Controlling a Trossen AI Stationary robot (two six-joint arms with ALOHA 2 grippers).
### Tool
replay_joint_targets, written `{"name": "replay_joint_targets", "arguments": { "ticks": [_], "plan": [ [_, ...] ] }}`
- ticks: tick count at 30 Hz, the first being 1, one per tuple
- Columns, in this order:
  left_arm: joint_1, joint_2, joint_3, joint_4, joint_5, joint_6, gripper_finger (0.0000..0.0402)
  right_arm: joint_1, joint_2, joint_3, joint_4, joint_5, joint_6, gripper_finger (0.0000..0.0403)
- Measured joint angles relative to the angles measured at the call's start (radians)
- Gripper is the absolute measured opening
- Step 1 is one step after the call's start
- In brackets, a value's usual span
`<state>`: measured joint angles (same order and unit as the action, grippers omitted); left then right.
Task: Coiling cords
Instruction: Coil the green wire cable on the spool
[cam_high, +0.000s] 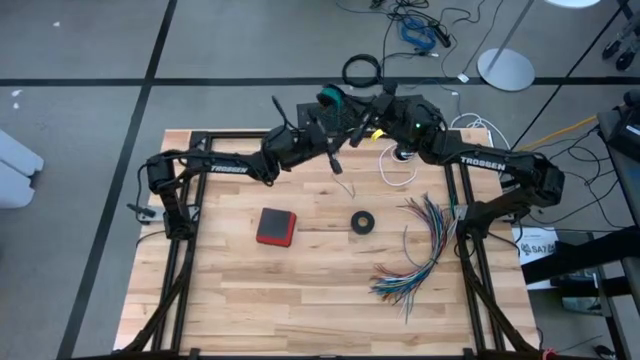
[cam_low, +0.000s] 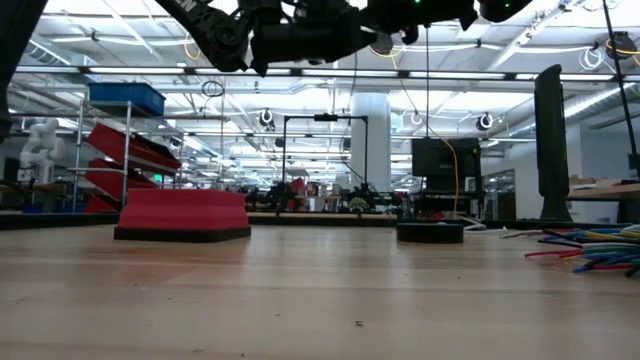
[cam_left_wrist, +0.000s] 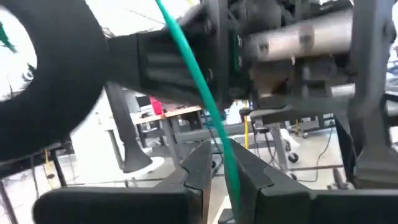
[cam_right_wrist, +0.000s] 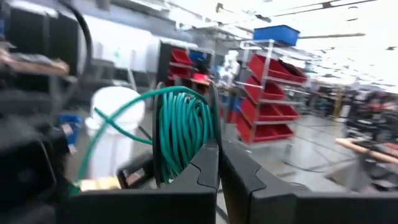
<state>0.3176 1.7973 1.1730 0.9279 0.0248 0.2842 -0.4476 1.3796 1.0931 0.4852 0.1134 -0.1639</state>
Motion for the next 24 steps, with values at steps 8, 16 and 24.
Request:
{"name": "replay_joint_targets", "arguments": {
  "ticks": [8, 16, 24],
  "plan": [
    [0.000, 0.002, -0.007, 0.031, 0.001, 0.111, 0.0049, -0.025, 0.000, 0.000, 0.021, -0.130, 0.136, 0.0000],
    [0.017, 0.002, -0.006, -0.080, 0.003, 0.183, 0.0049, -0.043, 0.000, 0.000, 0.046, -0.316, 0.256, 0.0000],
    [0.078, 0.002, -0.006, -0.242, -0.004, 0.141, 0.0049, -0.043, -0.019, 0.000, -0.005, -0.356, 0.259, 0.0000]
  ]
}}
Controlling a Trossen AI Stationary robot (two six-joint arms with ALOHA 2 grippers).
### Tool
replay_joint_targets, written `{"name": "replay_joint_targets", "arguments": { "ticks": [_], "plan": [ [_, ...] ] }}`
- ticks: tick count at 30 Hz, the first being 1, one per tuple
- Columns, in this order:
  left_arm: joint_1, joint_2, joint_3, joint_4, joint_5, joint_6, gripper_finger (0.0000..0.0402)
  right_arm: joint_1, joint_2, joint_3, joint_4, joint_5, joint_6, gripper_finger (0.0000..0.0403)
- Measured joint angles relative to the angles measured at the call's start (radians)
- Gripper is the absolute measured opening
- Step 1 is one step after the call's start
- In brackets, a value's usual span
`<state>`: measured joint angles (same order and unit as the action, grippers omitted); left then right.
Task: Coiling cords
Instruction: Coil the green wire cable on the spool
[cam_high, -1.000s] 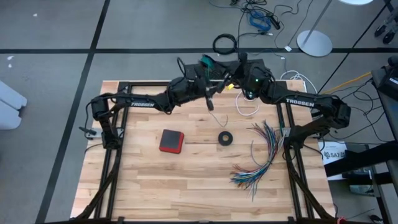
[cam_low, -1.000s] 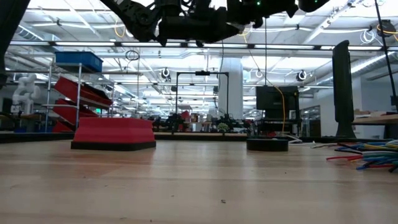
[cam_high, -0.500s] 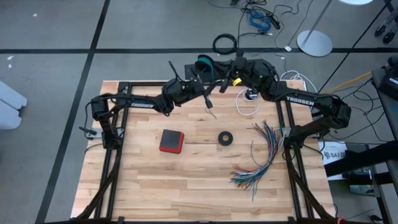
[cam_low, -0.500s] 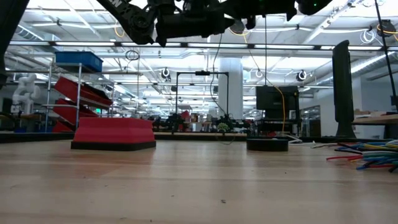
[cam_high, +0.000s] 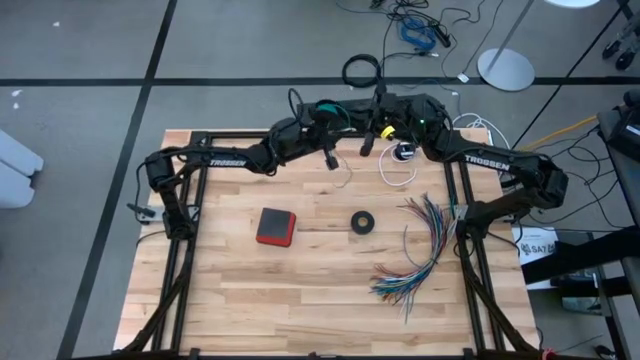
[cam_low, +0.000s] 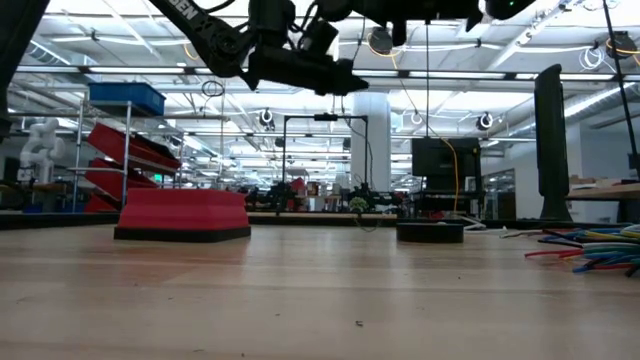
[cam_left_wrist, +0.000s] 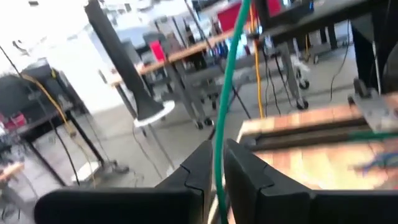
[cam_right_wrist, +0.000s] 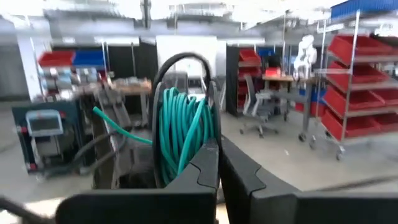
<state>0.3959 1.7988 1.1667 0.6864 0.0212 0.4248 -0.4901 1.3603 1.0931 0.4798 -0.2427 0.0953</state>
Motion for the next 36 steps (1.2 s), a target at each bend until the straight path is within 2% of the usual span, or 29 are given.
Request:
{"name": "replay_joint_targets", "arguments": {
  "ticks": [3, 8, 12, 19, 25, 29, 36],
  "plan": [
    [0.009, 0.000, 0.000, -0.055, 0.013, 0.001, 0.0040, -0.001, -0.031, 0.000, -0.096, 0.001, -0.042, 0.0000],
    [0.025, 0.000, 0.000, -0.094, 0.114, 0.001, 0.0014, -0.009, -0.094, 0.000, -0.261, 0.005, -0.116, 0.0000],
    [0.048, 0.000, 0.000, -0.101, 0.219, -0.003, 0.0008, -0.015, -0.139, 0.001, -0.413, 0.004, -0.174, 0.0000],
    [0.123, -0.002, 0.000, -0.106, 0.362, -0.123, 0.0006, -0.014, -0.201, 0.001, -0.628, 0.008, -0.245, 0.0000],
    [0.133, -0.002, 0.000, -0.090, 0.365, -0.192, 0.0006, -0.014, -0.218, 0.001, -0.615, 0.015, -0.247, 0.0000],
    [0.081, -0.002, 0.011, -0.075, 0.342, -0.201, 0.0006, -0.014, -0.184, 0.001, -0.570, 0.086, -0.252, 0.0000],
    [0.005, -0.003, 0.040, -0.083, 0.204, -0.180, 0.0006, -0.013, -0.114, 0.001, -0.417, 0.096, -0.256, 0.0000]
  ]
}}
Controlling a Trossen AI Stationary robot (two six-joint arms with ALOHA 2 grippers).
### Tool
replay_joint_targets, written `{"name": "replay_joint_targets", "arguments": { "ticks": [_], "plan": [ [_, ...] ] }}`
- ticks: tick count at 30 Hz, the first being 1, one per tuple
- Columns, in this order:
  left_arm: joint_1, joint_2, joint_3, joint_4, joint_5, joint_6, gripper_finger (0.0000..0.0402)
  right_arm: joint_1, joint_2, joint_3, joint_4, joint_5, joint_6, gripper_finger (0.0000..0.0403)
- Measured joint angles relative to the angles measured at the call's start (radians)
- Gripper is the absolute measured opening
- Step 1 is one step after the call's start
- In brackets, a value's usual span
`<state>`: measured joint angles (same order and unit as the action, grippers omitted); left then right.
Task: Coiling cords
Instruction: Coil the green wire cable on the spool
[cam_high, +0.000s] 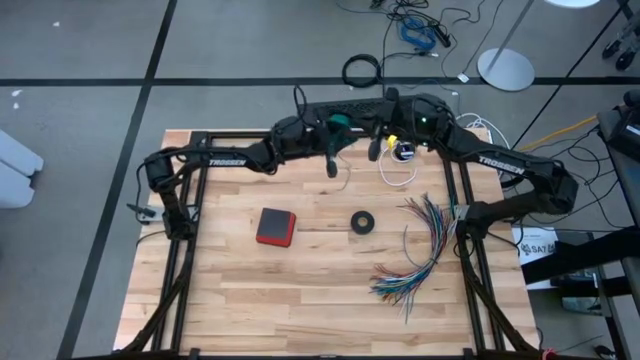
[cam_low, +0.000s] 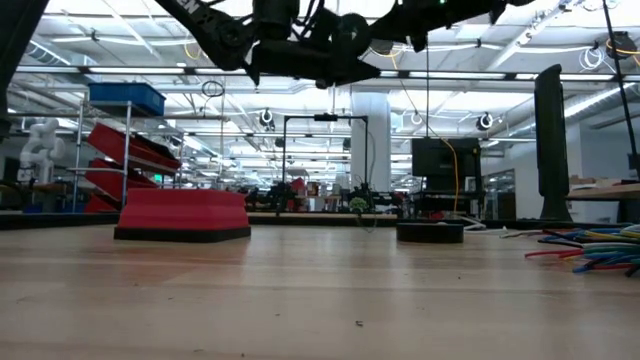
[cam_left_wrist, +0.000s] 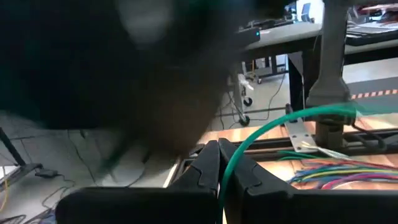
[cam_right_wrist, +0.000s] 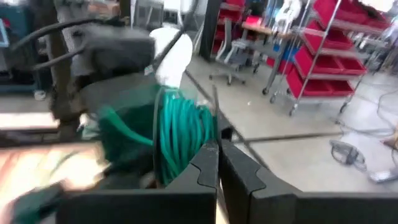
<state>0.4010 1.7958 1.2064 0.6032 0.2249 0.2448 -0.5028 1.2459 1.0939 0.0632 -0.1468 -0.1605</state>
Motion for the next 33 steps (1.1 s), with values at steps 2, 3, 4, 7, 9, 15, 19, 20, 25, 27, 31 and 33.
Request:
{"name": "replay_joint_targets", "arguments": {
  "ticks": [2, 3, 4, 7, 9, 15, 19, 20, 25, 27, 31, 33],
  "plan": [
    [-0.015, 0.000, 0.007, -0.003, -0.026, 0.001, 0.0006, -0.001, 0.022, 0.000, 0.048, -0.002, 0.001, 0.0000],
    [-0.020, 0.000, 0.007, -0.006, -0.038, 0.000, 0.0005, 0.000, 0.029, 0.000, 0.052, -0.003, 0.001, 0.0000],
    [-0.024, 0.000, 0.007, -0.013, -0.046, -0.002, 0.0005, 0.000, 0.034, 0.000, 0.054, -0.005, 0.001, 0.0000],
    [-0.026, -0.017, 0.006, -0.074, -0.053, -0.007, 0.0005, -0.001, 0.044, 0.000, 0.045, -0.007, 0.001, 0.0000],
    [-0.025, -0.038, 0.004, -0.116, -0.058, -0.003, 0.0005, -0.002, 0.041, 0.000, 0.044, -0.010, 0.000, 0.0000],
    [-0.023, -0.093, -0.015, -0.133, -0.085, 0.004, 0.0005, -0.002, 0.035, 0.000, 0.063, -0.030, -0.010, 0.0000],
    [-0.024, -0.100, -0.016, -0.152, -0.106, 0.024, 0.0005, -0.001, 0.035, 0.000, 0.066, -0.043, -0.011, 0.0000],
    [-0.024, -0.100, -0.016, -0.160, -0.107, 0.024, 0.0005, 0.001, 0.035, 0.000, 0.063, -0.043, -0.012, 0.0000],
    [-0.024, -0.101, -0.016, -0.191, -0.110, 0.024, 0.0005, 0.007, 0.035, 0.000, 0.044, -0.040, -0.027, 0.0000],
    [-0.024, -0.101, -0.016, -0.206, -0.109, 0.023, 0.0005, 0.007, 0.035, 0.000, 0.031, -0.042, -0.034, 0.0000],
    [-0.024, -0.101, -0.016, -0.232, -0.109, 0.023, 0.0006, 0.007, 0.035, 0.000, 0.005, -0.042, -0.063, 0.0000],
    [-0.024, -0.101, -0.016, -0.243, -0.109, 0.023, 0.0011, 0.007, 0.035, 0.000, -0.011, -0.042, -0.086, 0.0000]
  ]
}}
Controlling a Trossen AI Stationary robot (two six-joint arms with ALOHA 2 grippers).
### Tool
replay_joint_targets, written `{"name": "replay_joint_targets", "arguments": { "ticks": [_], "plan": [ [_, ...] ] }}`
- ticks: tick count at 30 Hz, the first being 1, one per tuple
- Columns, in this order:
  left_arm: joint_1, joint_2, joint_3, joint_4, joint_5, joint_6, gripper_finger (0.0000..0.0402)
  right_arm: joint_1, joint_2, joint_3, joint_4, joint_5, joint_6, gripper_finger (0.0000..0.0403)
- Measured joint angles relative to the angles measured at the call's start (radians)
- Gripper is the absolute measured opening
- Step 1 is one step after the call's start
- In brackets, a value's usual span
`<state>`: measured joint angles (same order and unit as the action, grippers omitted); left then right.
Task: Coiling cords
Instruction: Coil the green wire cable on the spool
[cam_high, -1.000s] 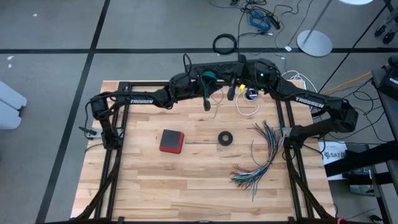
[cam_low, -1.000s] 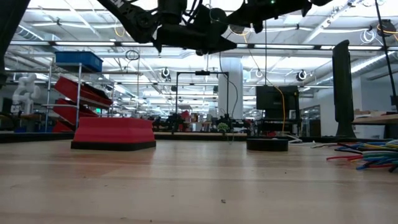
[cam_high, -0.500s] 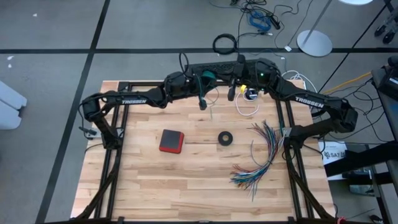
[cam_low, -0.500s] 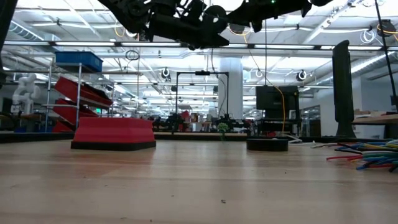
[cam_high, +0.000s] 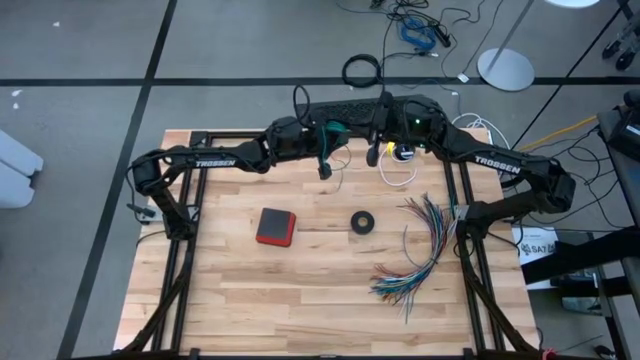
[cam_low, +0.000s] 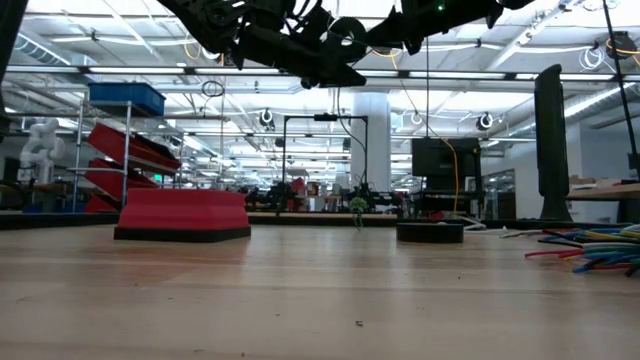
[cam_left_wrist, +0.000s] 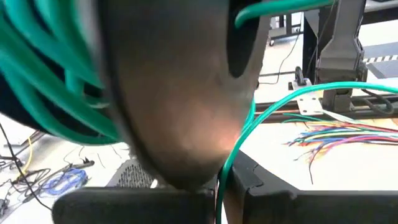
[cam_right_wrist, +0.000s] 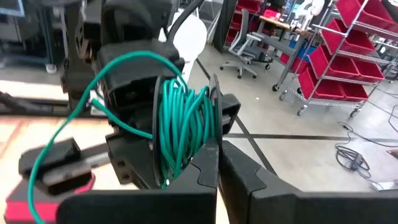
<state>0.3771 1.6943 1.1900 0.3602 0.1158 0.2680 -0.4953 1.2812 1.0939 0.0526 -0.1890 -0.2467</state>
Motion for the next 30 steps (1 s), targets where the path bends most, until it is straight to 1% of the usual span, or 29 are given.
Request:
{"name": "replay_joint_targets", "arguments": {
  "ticks": [6, 11, 14, 19, 25, 30],
  "plan": [
    [0.000, 0.000, 0.000, -0.045, 0.002, -0.001, 0.0043, 0.000, 0.000, 0.000, -0.073, 0.009, -0.070, 0.0000],
    [0.000, 0.000, 0.000, -0.106, 0.017, -0.002, 0.0059, 0.012, 0.000, 0.000, -0.150, 0.076, -0.134, 0.0000],
    [0.003, 0.000, 0.000, -0.153, 0.037, -0.002, 0.0061, 0.022, 0.000, 0.000, -0.191, 0.109, -0.152, 0.0000],
    [0.004, 0.000, -0.001, -0.175, 0.089, -0.035, 0.0061, 0.026, 0.021, 0.000, -0.225, 0.119, -0.142, 0.0000],
    [0.004, 0.004, -0.003, -0.234, 0.111, -0.053, 0.0062, 0.048, 0.053, -0.051, -0.177, 0.169, -0.132, 0.0000],
    [0.004, 0.004, -0.003, -0.298, 0.116, -0.053, 0.0062, 0.052, 0.055, -0.082, -0.170, 0.163, -0.131, 0.0000]
  ]
}}
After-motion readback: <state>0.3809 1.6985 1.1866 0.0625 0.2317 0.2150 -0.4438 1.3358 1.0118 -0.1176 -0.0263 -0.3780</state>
